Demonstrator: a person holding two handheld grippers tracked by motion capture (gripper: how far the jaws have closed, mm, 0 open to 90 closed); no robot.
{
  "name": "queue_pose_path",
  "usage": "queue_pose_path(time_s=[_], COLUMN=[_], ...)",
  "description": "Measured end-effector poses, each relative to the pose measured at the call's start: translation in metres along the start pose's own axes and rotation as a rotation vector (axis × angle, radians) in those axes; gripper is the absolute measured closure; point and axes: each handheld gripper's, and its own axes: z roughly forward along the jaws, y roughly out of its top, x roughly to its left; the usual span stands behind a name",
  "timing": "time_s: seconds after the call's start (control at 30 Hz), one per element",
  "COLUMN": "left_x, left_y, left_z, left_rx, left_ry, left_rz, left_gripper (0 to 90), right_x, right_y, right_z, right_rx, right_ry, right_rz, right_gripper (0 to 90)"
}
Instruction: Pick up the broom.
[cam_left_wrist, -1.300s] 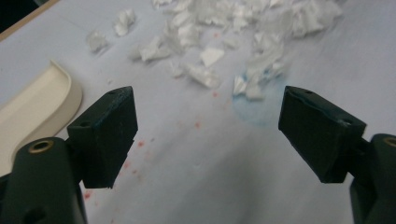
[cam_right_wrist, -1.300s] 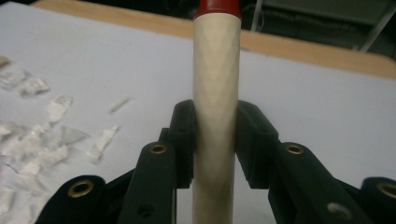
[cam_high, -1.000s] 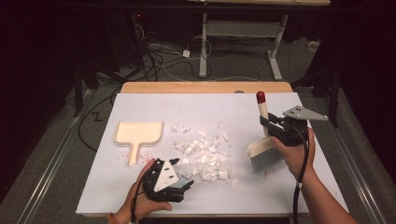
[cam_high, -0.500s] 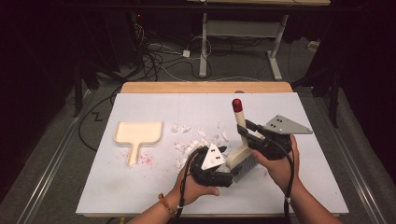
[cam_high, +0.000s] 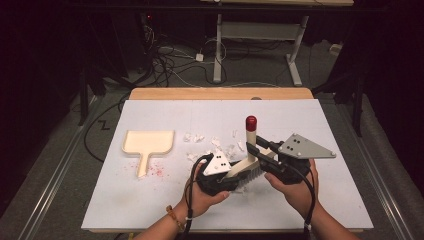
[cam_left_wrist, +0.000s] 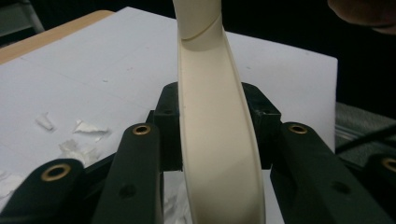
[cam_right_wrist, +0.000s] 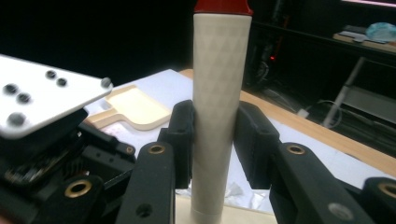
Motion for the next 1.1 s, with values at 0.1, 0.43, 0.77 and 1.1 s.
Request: queue_pose_path(time_s=[0.1,0.43,0.77,1.1], left_x=[0.0,-0.001,-0.014,-0.024], left_y=[-0.001,-0.015,-0.016,-0.019], left_z=[-0.009,-0.025,-0.028,-0.026], left_rx=[0.026,0.131,0.157,0.167], left_ry=[-0.002,-0.088,-0.2,-0.3], left_rz=[0.033,0.126,0.217,0.254], left_gripper=[64.3,64.9,64.9,64.7], right_x=[0.001,-0.001,-0.01,0.006], right_y=[0.0,-0.021,-0.049,-0.073], right_z=[-0.005,-0.019,-0.008,0.009], right_rx=[-0.002,0.077,0.309,0.417], right_ry=[0.046,0.229,0.438,0.644], right_rz=[-0.017,-0.155,-0.295,-0.324], right_gripper=[68.0,49.6,39.1,54.2])
